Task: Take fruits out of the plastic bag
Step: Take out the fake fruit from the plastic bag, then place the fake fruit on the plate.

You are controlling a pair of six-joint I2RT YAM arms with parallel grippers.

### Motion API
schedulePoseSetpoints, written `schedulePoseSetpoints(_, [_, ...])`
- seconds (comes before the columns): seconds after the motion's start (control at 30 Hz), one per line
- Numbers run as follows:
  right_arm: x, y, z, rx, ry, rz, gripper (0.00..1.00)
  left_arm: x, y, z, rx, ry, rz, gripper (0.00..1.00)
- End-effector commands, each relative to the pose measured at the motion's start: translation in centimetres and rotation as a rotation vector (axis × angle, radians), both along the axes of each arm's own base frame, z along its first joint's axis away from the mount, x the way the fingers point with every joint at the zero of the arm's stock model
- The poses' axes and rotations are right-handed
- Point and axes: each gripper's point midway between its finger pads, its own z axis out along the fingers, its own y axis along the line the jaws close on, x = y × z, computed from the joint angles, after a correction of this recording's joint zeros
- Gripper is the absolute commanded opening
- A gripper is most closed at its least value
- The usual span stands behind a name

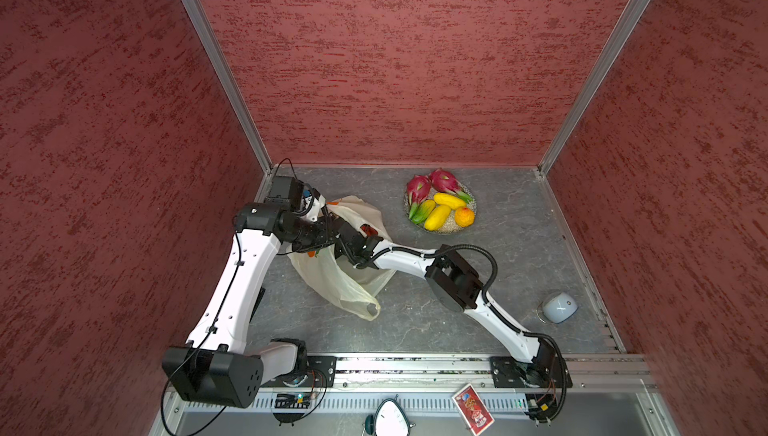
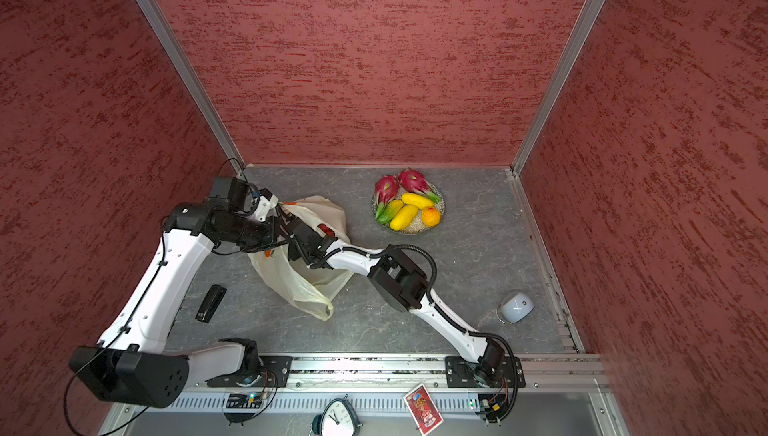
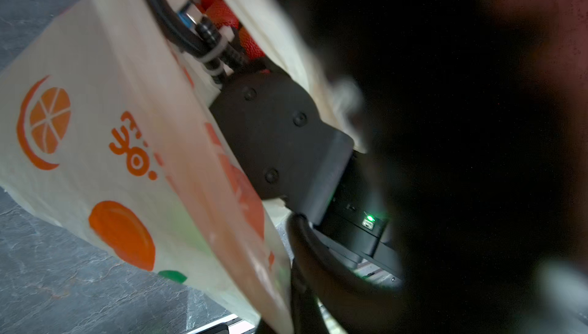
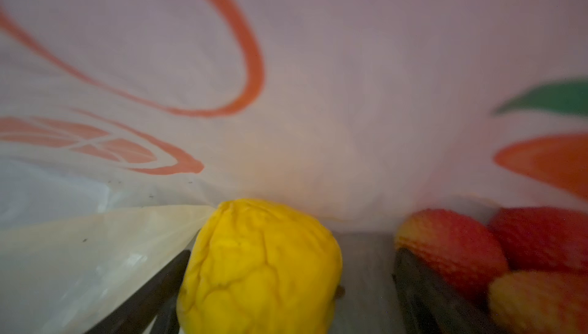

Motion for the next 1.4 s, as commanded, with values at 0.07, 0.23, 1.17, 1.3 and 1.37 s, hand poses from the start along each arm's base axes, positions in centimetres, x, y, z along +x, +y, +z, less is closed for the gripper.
schedulePoseSetpoints(0.07, [0.8,0.7,-0.8,-0.002,0.0,-0.018,0.89,-2.2,-1.0,0.3,-0.037,0.054,-0.052,0.08])
schedulePoseSetpoints(0.23, [0.1,-0.1,-0.6,-0.02,0.013,-0.01,0.6,-1.9,-0.2,-0.2,-0.003,0.06,-0.012,0.08])
schedulePoseSetpoints(1.17, [-9.4,-29.1,24.8,0.294,0.036,-0.14,0.49,0.2,1.5,-0.9,-0.131,-0.051,0.139,0.08])
schedulePoseSetpoints(1.3, [-3.4,-37.6,19.9,0.17,0.176,-0.416,0.51,-0.7,0.2,-0.6,-0.212,-0.072,0.111,0.1])
schedulePoseSetpoints(1.37, [-1.5,-40.0,17.4,0.134,0.248,-0.487,0.52,-1.1,-0.3,-0.6,-0.233,-0.079,0.103,0.1])
